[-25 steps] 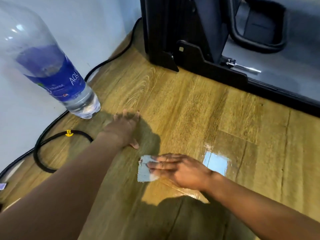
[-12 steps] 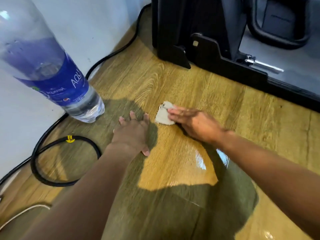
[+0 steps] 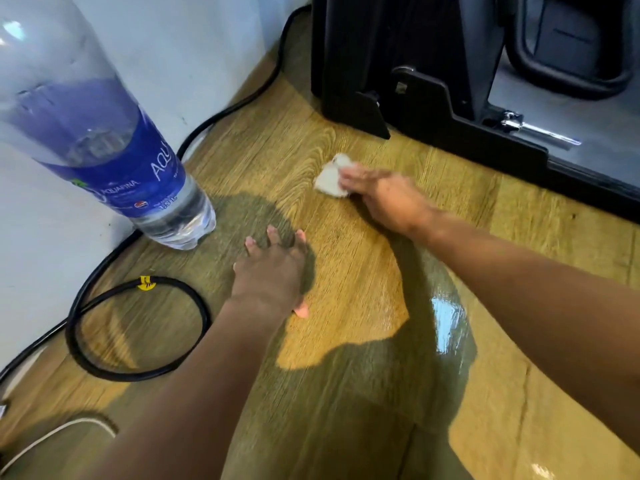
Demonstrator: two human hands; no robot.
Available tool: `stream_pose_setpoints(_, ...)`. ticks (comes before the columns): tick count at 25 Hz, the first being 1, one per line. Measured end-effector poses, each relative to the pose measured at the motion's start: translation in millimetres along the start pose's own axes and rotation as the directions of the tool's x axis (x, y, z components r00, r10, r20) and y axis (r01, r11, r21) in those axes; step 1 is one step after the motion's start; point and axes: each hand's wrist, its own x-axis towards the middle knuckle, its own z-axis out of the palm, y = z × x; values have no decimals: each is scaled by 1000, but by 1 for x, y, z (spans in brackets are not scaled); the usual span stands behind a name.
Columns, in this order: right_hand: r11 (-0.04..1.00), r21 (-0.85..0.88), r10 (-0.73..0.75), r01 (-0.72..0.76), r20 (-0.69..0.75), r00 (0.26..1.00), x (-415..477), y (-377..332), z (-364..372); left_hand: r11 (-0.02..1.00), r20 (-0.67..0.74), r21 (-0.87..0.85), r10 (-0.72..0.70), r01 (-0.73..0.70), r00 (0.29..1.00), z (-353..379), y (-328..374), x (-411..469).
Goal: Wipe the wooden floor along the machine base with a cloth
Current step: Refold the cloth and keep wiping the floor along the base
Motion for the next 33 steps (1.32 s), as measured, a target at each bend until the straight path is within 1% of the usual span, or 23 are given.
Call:
stream_pose_setpoints(2, 966, 5, 259, -259, -33, 965, 30, 8, -11, 1000, -10, 4, 9, -9, 1000, 0, -1, -1)
stream_pose_setpoints(4, 927, 31, 375, -374, -80, 924, 33, -23, -2, 999, -21, -1, 40, -40, 999, -3, -5, -4)
stream_pose_setpoints(5, 947, 27, 321, -320, -72, 944, 21, -44, 9, 998, -32, -22, 51, -51, 998, -5, -11, -5)
stream_pose_setpoints(7, 998, 42, 58, -55, -79, 995, -23, -82, 31, 997, -145, -72, 9, -19, 989, -3, -29, -8)
stream_pose_setpoints(8, 993, 84, -74, 80, -71, 995, -47, -92, 36, 998, -246, -57, -35, 21, 969, 1, -40, -9)
stream_pose_setpoints(10, 971, 93, -220, 222, -32, 975, -65, -89, 36, 995, -373, -4, -97, 103, 923, 12, -56, -15)
stream_pose_setpoints(11, 971, 57, -231, 232, -23, 973, -59, -80, 33, 995, -371, -19, -102, 103, 923, 17, -60, -16)
stream_pose_setpoints(12, 984, 57, -170, 170, -14, 985, -48, -73, 28, 996, -348, -40, -94, 86, 933, 20, -62, -17)
stream_pose_setpoints(14, 987, 159, 39, -31, -46, 998, -27, -74, 21, 997, -330, -36, -80, 72, 941, 21, -63, -17)
stream_pose_setpoints(15, 973, 215, 99, -89, -39, 994, -28, -85, 21, 997, -329, -18, -79, 77, 941, 22, -62, -17)
stream_pose_setpoints(16, 966, 244, 93, -84, -23, 995, -37, -98, 25, 997, -324, 15, -67, 76, 944, 22, -63, -16)
stream_pose_setpoints(19, 966, 189, -186, 178, 21, 982, -111, -140, 47, 997, -266, 71, 6, 14, 964, 23, -74, -19)
stream_pose_setpoints(21, 875, 175, -466, 451, 57, 883, -140, -141, 49, 998, -229, 56, 35, -23, 973, 19, -79, -19)
stream_pose_setpoints(22, 830, 146, -554, 538, 101, 827, -135, -133, 44, 998, -223, 61, 34, -20, 974, 18, -79, -19)
stream_pose_setpoints(23, 833, 119, -553, 540, 163, 817, -125, -124, 36, 997, -217, 74, 28, -12, 976, 17, -77, -18)
stream_pose_setpoints(24, 873, 108, -488, 476, 188, 852, -112, -118, 31, 996, -207, 88, 23, -5, 978, 16, -74, -18)
stream_pose_setpoints(26, 969, 136, -226, 209, 128, 966, -96, -124, 23, 996, -181, 92, 10, 7, 983, 16, -69, -19)
stream_pose_setpoints(27, 985, 130, -127, 112, 112, 986, -98, -134, 26, 997, -171, 76, 3, 10, 985, 16, -68, -19)
stream_pose_setpoints(28, 987, 103, -136, 124, 111, 984, -107, -145, 32, 998, -166, 55, 1, 8, 986, 15, -69, -20)
stream_pose_setpoints(29, 970, 91, -237, 227, 130, 963, -121, -155, 36, 999, -166, 36, 3, 3, 986, 14, -69, -20)
stream_pose_setpoints(30, 917, 79, -398, 390, 152, 905, -137, -163, 38, 999, -168, 34, 7, -1, 986, 13, -69, -20)
stream_pose_setpoints(31, 821, 100, -571, 563, 153, 806, -154, -168, 39, 999, -176, 51, 9, 0, 984, 14, -66, -21)
stream_pose_setpoints(33, 636, 81, -766, 767, 182, 616, -172, -164, 38, 995, -194, 96, 2, 17, 981, 15, -62, -23)
